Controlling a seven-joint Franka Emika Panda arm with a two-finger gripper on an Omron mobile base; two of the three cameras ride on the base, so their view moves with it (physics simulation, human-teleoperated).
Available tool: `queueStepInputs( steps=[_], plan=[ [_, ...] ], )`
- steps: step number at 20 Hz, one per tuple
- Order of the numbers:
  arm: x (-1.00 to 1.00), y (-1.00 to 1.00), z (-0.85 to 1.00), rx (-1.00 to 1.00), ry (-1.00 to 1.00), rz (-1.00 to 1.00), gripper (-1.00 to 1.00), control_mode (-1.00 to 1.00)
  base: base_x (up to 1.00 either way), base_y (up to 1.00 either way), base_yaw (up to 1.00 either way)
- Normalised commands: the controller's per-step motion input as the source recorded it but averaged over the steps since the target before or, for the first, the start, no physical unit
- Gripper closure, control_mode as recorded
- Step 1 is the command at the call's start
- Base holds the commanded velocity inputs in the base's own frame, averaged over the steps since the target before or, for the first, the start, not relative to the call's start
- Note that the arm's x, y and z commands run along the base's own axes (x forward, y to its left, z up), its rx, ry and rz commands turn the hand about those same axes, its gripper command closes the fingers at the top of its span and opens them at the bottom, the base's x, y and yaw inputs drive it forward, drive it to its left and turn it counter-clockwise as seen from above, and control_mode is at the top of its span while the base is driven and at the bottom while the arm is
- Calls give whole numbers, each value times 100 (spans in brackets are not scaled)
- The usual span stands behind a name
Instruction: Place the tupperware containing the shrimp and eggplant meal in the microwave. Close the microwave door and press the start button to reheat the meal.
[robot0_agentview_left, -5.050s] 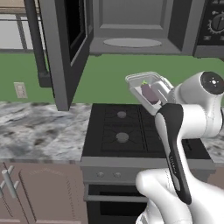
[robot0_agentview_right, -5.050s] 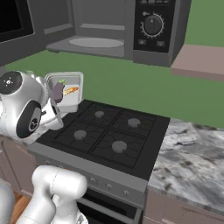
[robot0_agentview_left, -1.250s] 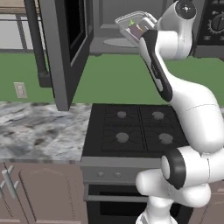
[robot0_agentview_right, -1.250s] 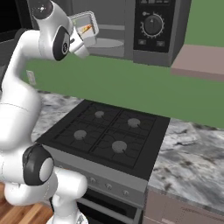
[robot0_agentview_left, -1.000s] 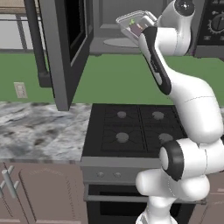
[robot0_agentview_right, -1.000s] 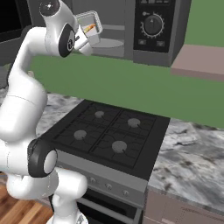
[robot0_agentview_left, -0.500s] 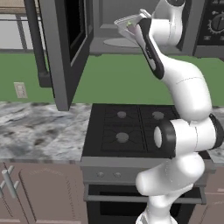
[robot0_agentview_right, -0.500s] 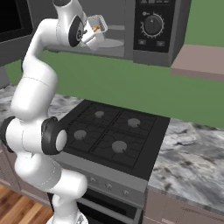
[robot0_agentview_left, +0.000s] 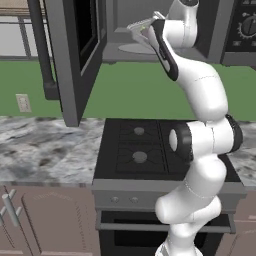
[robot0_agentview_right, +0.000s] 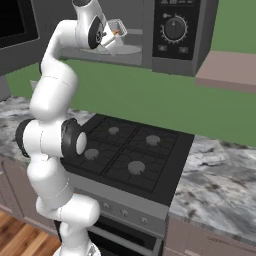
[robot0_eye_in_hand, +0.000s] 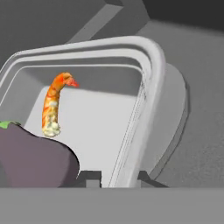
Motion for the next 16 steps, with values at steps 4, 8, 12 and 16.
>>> queueStepInputs(
  steps=[4, 8, 12, 16],
  plan=[
    [55, 0, -34, -3, 0, 0, -100, -100, 0, 0, 0],
    [47, 0, -15, -4, 0, -1, -100, -100, 0, 0, 0],
    [44, 0, 0, -3, 0, -3, -100, -100, 0, 0, 0],
    [-2, 0, -7, -8, -5, -4, -100, -100, 0, 0, 0]
  ],
)
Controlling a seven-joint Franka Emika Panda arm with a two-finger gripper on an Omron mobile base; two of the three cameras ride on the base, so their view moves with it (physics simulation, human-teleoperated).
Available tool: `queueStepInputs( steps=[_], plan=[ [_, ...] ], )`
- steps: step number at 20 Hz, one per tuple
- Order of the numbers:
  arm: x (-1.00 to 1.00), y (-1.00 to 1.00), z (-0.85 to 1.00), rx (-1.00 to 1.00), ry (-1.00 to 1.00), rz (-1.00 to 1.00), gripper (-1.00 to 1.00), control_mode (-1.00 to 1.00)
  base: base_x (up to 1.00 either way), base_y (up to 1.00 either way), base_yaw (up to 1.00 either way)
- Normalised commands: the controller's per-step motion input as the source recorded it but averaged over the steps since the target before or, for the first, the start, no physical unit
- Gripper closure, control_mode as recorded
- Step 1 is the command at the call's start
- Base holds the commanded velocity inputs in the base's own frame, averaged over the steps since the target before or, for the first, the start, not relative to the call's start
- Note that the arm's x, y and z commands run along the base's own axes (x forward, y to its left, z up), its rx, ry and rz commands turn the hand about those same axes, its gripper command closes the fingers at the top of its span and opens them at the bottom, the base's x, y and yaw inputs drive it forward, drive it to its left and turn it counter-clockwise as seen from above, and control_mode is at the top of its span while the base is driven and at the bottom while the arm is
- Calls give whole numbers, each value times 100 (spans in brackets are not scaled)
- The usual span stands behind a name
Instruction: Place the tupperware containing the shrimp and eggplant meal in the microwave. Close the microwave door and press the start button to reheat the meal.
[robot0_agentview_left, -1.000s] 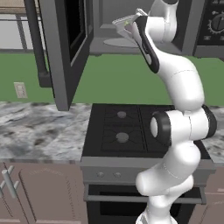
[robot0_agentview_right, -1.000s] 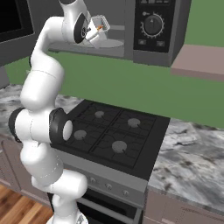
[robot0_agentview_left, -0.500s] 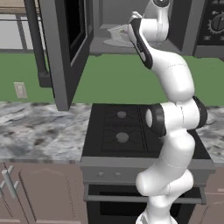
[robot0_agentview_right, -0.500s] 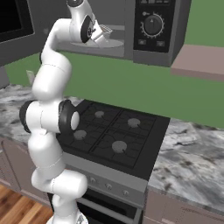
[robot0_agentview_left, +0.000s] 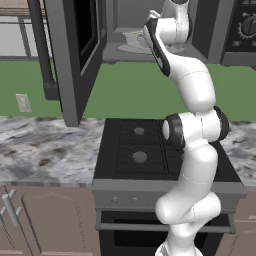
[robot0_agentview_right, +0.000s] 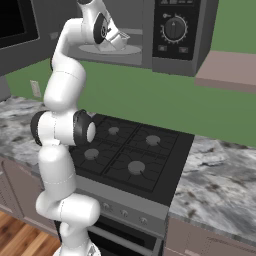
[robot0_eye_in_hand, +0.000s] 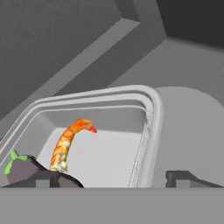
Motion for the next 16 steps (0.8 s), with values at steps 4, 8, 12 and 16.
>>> queueStepInputs(
  steps=[4, 8, 12, 16],
  plan=[
    [-16, 0, -1, -8, -10, -2, -100, -100, 0, 0, 0],
    [-45, 0, 0, -8, -8, -1, -100, -100, 0, 0, 0],
    [-93, 0, 0, -7, -4, 0, -100, -100, 0, 0, 0],
    [-100, 0, 0, -5, -7, 0, -100, -100, 0, 0, 0]
  ],
)
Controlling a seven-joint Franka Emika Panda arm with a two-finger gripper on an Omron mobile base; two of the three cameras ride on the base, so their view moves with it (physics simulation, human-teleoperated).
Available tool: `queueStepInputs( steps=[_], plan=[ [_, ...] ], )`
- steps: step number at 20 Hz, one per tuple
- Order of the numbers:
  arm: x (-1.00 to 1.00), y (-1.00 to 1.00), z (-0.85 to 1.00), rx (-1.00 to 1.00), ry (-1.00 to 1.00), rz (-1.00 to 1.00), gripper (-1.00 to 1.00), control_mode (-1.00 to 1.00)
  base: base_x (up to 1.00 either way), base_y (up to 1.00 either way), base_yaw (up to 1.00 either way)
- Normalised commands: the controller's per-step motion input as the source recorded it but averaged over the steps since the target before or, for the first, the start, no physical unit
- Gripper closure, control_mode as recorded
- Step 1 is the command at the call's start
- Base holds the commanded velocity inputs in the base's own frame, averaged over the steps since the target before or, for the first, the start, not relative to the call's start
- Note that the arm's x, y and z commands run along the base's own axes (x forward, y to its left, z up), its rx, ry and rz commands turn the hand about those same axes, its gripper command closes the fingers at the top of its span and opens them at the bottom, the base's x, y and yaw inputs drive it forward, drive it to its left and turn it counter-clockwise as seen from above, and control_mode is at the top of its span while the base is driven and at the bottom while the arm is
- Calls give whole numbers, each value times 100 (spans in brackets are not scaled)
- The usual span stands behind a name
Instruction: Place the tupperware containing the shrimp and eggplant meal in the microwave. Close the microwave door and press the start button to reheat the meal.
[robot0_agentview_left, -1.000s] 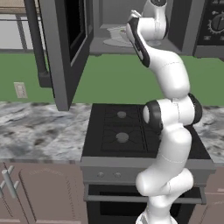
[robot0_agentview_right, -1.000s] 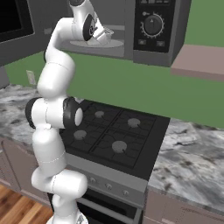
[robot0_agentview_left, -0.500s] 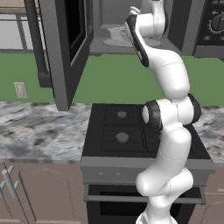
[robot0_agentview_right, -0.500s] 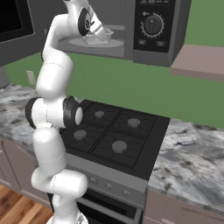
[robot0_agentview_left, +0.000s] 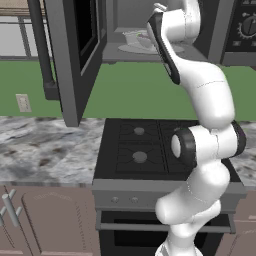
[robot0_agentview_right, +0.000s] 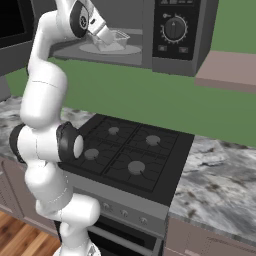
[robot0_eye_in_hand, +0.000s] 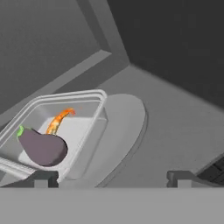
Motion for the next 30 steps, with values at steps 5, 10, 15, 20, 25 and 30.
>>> queueStepInputs(
  steps=[5, 10, 15, 20, 25, 30],
  plan=[
    [-100, 0, -15, -14, -6, 7, -100, -100, 0, 0, 0],
    [-100, 0, -18, -20, -1, 27, -100, -100, 0, 0, 0],
    [-100, 6, -7, -23, 0, 34, -100, -100, 0, 0, 0],
    [-100, 43, 0, -32, 0, 31, -100, -100, 0, 0, 0],
    [-99, 71, 0, -37, 0, 19, -100, -100, 0, 0, 0],
    [-95, 73, 0, -42, 0, 11, -100, -100, 0, 0, 0]
  ],
)
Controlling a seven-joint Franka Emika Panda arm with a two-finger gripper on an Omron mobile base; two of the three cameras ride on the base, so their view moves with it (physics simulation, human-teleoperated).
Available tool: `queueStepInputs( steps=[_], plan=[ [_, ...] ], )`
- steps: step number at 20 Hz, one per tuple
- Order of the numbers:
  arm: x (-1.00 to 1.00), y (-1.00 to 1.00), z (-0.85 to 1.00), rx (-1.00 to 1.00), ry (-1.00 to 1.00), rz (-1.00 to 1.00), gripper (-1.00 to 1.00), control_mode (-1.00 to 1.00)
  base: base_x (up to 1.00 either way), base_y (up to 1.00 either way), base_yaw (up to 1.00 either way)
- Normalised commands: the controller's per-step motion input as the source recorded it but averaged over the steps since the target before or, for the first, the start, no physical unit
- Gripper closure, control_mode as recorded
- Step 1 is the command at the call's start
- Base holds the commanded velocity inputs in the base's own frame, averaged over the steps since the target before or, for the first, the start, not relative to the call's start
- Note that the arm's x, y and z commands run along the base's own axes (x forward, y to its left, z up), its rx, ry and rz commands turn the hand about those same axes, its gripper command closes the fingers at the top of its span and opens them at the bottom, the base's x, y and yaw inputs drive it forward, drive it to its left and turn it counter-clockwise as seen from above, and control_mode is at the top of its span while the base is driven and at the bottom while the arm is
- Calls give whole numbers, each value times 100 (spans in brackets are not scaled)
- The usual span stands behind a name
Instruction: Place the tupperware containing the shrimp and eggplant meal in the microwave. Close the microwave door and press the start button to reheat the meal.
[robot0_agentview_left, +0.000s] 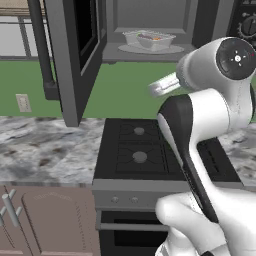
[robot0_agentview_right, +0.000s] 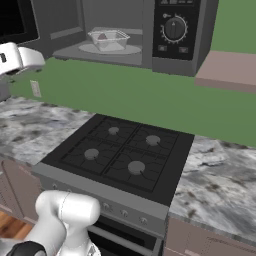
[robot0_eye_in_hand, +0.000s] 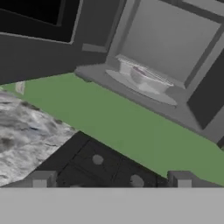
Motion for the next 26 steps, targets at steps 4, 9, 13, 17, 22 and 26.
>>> queueStepInputs(
  steps=[4, 9, 13, 17, 22, 26],
  plan=[
    [-94, 63, 0, -40, 0, 11, -100, -100, 0, 0, 0],
    [-68, 70, 0, -37, -10, 6, -100, -100, 0, 0, 0],
    [-44, 79, -2, -32, -15, 1, -100, -100, 0, 0, 0],
    [-18, 89, -16, -29, -16, 0, -100, -100, 0, 0, 0],
    [-6, 89, -29, -25, -17, 0, -100, -100, 0, 0, 0],
    [-2, 93, -22, -23, -13, 0, -100, -100, 0, 0, 0]
  ],
)
